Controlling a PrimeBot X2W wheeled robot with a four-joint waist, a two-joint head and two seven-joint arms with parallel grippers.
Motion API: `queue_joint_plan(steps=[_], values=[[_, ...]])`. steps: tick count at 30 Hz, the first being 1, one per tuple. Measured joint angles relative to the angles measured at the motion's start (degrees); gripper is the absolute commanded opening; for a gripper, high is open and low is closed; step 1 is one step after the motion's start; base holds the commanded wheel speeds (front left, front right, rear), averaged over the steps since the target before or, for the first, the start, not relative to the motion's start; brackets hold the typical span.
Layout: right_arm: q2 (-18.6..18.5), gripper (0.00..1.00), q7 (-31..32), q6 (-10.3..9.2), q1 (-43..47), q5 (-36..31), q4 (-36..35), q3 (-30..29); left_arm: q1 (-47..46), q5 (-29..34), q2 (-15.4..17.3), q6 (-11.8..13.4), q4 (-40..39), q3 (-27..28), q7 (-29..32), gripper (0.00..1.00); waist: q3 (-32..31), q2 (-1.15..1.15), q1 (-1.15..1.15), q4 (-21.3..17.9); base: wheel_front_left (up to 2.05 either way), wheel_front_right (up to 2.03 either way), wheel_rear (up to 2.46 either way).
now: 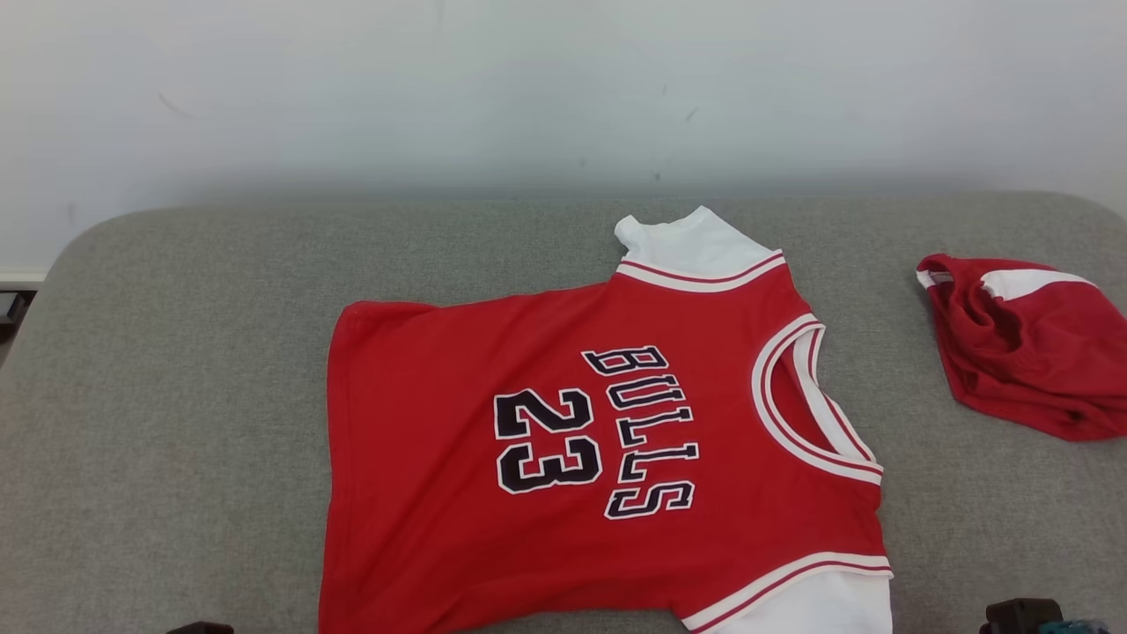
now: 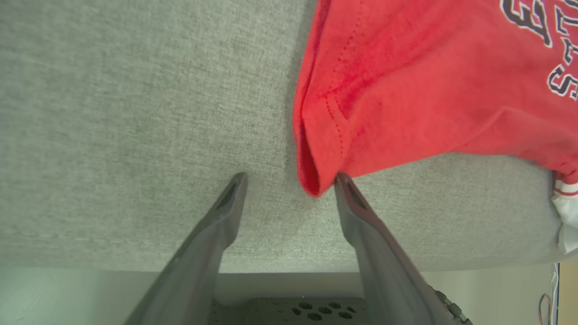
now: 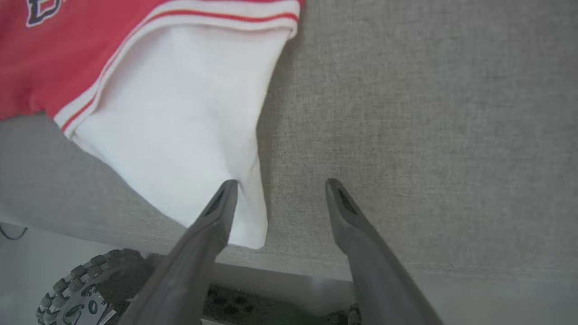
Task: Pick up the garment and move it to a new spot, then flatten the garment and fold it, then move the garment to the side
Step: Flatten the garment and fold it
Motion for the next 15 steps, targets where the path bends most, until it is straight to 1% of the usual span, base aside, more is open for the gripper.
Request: queue_joint_plan(steps=[9, 10, 11, 12, 13, 14, 15], values=[[2.43, 1.00, 3.44, 0.00, -0.67, -1.55, 2.19, 0.78, -0.30, 0.16, -0.65, 0.00, 0.67, 0.36, 0.88, 1.00, 0.77, -0.01, 0.00, 0.13, 0.00, 0.00, 0.00], [2.56, 0.73, 3.53, 0.00, -0.99, -1.67, 2.48, 0.96, -0.32, 0.09, -0.77, 0.00, 0.77, 0.33, 0.88, 1.00, 0.82, -0.01, 0.00, 0.15, 0.00, 0.00, 0.00], [2.60, 0.44, 3.88, 0.00, -1.42, -2.21, 2.81, 1.14, -0.42, 0.07, -0.86, 0.01, 0.81, 0.34, 0.88, 0.89, 0.87, -0.01, -0.01, 0.17, 0.00, 0.00, 0.00], [2.72, 0.00, 3.92, 0.00, -1.64, -2.55, 3.12, 1.08, -0.49, -0.04, -0.97, 0.01, 0.94, 0.47, 0.88, 0.38, 0.93, -0.01, 0.00, 0.19, 0.00, 0.00, 0.00], [2.72, 0.00, 3.92, 0.00, -1.64, -2.55, 3.12, 1.08, -0.49, -0.04, -0.97, 0.01, 0.94, 0.47, 0.88, 0.17, 0.93, -0.01, 0.00, 0.19, 0.00, 0.00, 0.00], [2.82, 0.00, 3.93, -0.09, -1.71, -2.56, 3.42, 0.98, -0.55, -0.13, -1.00, 0.00, 1.16, 0.56, 0.93, 0.00, 0.99, -0.01, 0.00, 0.20, 0.00, 0.00, 0.00], [2.82, 0.00, 3.98, -0.23, -1.78, -2.64, 3.65, 0.90, -0.64, -0.13, -0.97, 0.00, 1.37, 0.70, 0.96, 0.00, 1.05, -0.01, 0.00, 0.23, 0.00, 0.00, 0.00]])
